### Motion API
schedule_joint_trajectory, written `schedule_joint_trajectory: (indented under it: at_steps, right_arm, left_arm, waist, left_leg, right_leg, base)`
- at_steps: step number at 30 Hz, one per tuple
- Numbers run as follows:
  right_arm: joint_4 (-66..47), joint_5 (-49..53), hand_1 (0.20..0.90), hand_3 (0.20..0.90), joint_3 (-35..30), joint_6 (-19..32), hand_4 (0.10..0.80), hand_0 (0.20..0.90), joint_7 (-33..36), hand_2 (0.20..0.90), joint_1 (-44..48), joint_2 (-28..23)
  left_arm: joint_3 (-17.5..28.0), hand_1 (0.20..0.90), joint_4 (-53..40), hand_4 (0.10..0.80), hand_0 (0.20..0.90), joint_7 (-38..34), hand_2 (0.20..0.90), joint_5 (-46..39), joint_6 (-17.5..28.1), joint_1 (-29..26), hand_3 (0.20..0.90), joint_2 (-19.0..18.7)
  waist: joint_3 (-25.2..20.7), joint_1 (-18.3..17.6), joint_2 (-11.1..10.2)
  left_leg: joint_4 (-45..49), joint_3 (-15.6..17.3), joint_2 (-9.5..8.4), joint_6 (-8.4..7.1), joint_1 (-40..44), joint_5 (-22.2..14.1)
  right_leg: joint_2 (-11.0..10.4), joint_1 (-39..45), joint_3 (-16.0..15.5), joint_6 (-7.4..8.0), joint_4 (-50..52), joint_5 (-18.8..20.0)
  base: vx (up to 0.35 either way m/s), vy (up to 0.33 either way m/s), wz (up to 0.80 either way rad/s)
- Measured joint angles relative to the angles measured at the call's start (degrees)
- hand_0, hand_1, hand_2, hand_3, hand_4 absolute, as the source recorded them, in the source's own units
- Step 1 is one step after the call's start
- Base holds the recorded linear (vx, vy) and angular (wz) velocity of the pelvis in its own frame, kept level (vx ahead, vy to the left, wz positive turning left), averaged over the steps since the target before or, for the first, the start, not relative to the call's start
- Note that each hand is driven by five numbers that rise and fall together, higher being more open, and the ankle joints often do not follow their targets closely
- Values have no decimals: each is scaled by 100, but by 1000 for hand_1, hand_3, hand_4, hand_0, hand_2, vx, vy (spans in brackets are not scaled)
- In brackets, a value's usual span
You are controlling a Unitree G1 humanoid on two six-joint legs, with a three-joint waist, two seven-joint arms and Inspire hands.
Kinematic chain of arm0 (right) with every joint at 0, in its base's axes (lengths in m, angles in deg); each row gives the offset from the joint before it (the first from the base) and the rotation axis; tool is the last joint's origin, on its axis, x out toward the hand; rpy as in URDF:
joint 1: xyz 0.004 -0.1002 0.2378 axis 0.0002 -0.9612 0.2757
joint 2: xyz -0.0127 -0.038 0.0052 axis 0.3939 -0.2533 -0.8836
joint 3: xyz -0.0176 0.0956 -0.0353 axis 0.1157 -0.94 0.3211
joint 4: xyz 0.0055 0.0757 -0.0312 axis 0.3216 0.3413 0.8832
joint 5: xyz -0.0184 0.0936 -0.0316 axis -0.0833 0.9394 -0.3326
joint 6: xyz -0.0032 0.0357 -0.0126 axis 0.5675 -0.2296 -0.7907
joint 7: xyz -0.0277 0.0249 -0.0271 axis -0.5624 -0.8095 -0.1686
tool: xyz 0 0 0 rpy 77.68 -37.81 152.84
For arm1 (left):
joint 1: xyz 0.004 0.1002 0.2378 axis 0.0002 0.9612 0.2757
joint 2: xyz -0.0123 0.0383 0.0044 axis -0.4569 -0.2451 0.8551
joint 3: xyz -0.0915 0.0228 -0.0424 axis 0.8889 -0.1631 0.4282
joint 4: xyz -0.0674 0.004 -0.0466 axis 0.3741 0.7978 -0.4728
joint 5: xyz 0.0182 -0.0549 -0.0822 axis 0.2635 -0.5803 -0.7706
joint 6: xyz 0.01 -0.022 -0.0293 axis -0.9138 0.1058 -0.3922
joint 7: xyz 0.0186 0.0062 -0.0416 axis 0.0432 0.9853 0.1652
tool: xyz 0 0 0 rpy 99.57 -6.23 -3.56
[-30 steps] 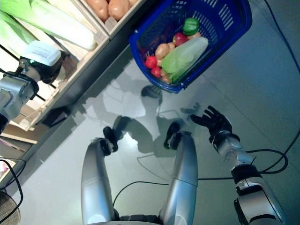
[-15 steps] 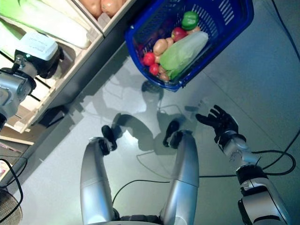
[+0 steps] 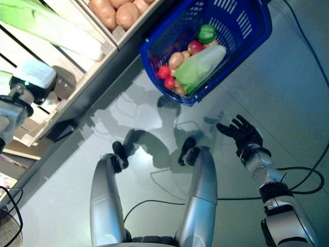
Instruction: Put vegetables into the basket
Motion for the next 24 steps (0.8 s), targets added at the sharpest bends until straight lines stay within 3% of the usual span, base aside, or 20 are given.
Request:
schedule_joint_trajectory:
  at_steps: [4, 6, 8, 11, 12, 13, 14, 24]
  right_arm:
    - [2, -2, 900, 900, -1, 2, 800, 900, -4, 900, -202, 80]
    - [12, -3, 900, 900, 0, 12, 800, 900, -3, 900, -238, 194]
    - [-17, -4, 900, 900, 8, 12, 800, 900, -6, 900, -287, 305]
    - [-14, -13, 900, 900, -85, 27, 800, 900, -5, 900, -368, 518]
    - [-18, -14, 900, 900, -108, 27, 800, 900, -5, 900, -379, 547]
    - [-7, -17, 900, 900, -117, 26, 800, 900, -5, 900, -401, 564]
    - [-1, -18, 900, 900, -122, 26, 800, 900, -5, 900, -408, 569]
    - [177, -56, 900, 900, -183, 11, 800, 900, -57, 900, -415, 590]
  left_arm:
    - [4, 300, 153, 400, 300, -347, 300, -132, 126, 255, 300, -35]
    - [45, 300, 146, 400, 300, -657, 300, -726, 155, 355, 300, -48]
    - [247, 300, 135, 400, 300, -928, 300, -1359, 198, 474, 300, -53]
    - [1095, 300, 76, 400, 300, -1211, 300, -2348, 473, 786, 300, -55]
    - [1156, 300, 93, 400, 300, -1245, 300, -2412, 521, 813, 300, -66]
    - [1258, 566, 103, 577, 566, -1249, 566, -2452, 597, 824, 566, -70]
    - [1296, 900, 116, 800, 900, -1247, 900, -2470, 625, 830, 900, -70]
    - [945, 900, -103, 800, 900, -96, 900, -1970, 758, 918, 900, -64]
  waist:
    - [15, 55, -22]
    - [31, 78, -58]
    - [36, 82, -84]
    - [39, 73, -103]
    - [39, 75, -103]
    - [39, 80, -103]
    - [39, 81, -103]
    - [43, 7, -111]
  left_leg:
    - [-185, 9, -11, -6, 477, 4]
    - [-300, 32, -18, -28, 723, 18]
    - [-375, 44, -29, -30, 926, 20]
    - [-470, 62, -49, -46, 1150, 30]
    - [-491, 66, -54, -46, 1185, 30]
    - [-511, 72, -66, -46, 1206, 32]
    - [-508, 73, -66, -46, 1204, 32]
    - [-486, 48, -82, -47, 1111, 32]
  right_leg:
    - [3, 529, -84, 61, -156, -36]
    - [4, 773, -110, 78, -242, -41]
    - [8, 979, -123, 108, -298, -58]
    - [17, 1191, -109, 151, -338, -99]
    - [17, 1220, -105, 153, -347, -100]
    - [15, 1233, -92, 155, -356, -101]
    - [14, 1233, -92, 156, -355, -100]
    - [4, 1179, -82, 172, -360, -93]
  base:
    - [35, -39, 6]
    - [48, -45, 3]
    - [58, -39, 4]
    - [35, -11, 4]
    - [0, 0, 0]
    - [0, 0, 0]
    - [0, 0, 0]
    - [-6, 22, 1]
